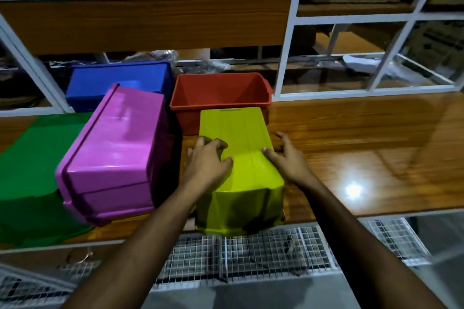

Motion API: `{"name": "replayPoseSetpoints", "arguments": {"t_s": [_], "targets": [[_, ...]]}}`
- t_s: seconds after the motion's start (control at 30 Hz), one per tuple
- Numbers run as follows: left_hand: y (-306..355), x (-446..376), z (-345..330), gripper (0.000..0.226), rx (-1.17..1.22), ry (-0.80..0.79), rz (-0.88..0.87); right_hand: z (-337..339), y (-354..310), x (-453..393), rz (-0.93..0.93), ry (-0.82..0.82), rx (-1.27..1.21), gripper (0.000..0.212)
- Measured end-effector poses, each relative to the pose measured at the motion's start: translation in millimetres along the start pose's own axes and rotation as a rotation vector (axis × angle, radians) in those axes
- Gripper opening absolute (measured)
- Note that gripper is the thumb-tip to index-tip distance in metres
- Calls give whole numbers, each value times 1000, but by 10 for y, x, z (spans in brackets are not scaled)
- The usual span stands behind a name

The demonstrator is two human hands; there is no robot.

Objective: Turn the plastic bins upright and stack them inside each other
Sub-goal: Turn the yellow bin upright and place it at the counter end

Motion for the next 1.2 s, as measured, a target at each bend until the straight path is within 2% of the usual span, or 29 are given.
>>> {"name": "replayPoseSetpoints", "arguments": {"t_s": [0.07, 0.17, 0.27, 0.43, 0.5, 0.57, 0.6, 0.67, 0.73, 0.8, 0.87, 0.9, 0.97, 1.03, 1.13, 1.2], "targets": [[79, 11, -34, 44, -6, 15, -28, 12, 79, 7, -102, 42, -165, 69], [152, 43, -51, 46, 31, 22, -22, -6, 206, -29, -92, 41, -260, 62], [226, 64, -81, 55, 110, 17, -33, 75, 92, 43, -82, 65, -230, 56], [360, 79, -51, 43, 281, 39, -50, 338, -223, 21, -15, 126, -65, 45], [400, 60, -49, 50, 343, 28, -30, 391, -477, 84, 17, 148, 79, 46], [459, 49, -38, 59, 411, 2, 0, 364, -757, 192, 63, 146, 188, 67], [488, 38, -34, 67, 491, -28, 11, 341, -898, 245, 107, 139, 220, 70], [531, -3, -15, 91, 693, -70, 8, 288, -1106, 297, 230, 96, 281, 54], [418, -143, -56, 101, 779, -82, 30, 272, -1180, 293, 294, 39, 338, 36], [318, -195, -44, 94, 795, -112, 42, 326, -1124, 250, 255, 55, 450, 37], [338, -134, 51, 73, 819, -145, 14, 419, -980, 195, 107, 139, 614, 49], [353, -103, 87, 61, 838, -162, -5, 457, -884, 156, 29, 155, 594, 55], [316, -97, 93, 41, 869, -176, -12, 490, -742, 82, -45, 110, 379, 61], [273, -85, 49, 29, 883, -193, -19, 471, -690, 41, -16, 69, 144, 53], [225, -68, -51, 28, 850, -208, -43, 444, -613, -32, 0, 65, 38, 36], [209, -47, -80, 31, 827, -201, -71, 422, -584, -81, 10, 50, -17, 37]]}}
Point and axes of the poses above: each hand's wrist, its own x-axis away from the middle knuckle, its own z-axis out of the back of the hand, y = z × x, the point moved 4 cm from there along -x, towards the middle knuckle, and after that the axes turned 8 degrees about -y, right-handed, at the moved point
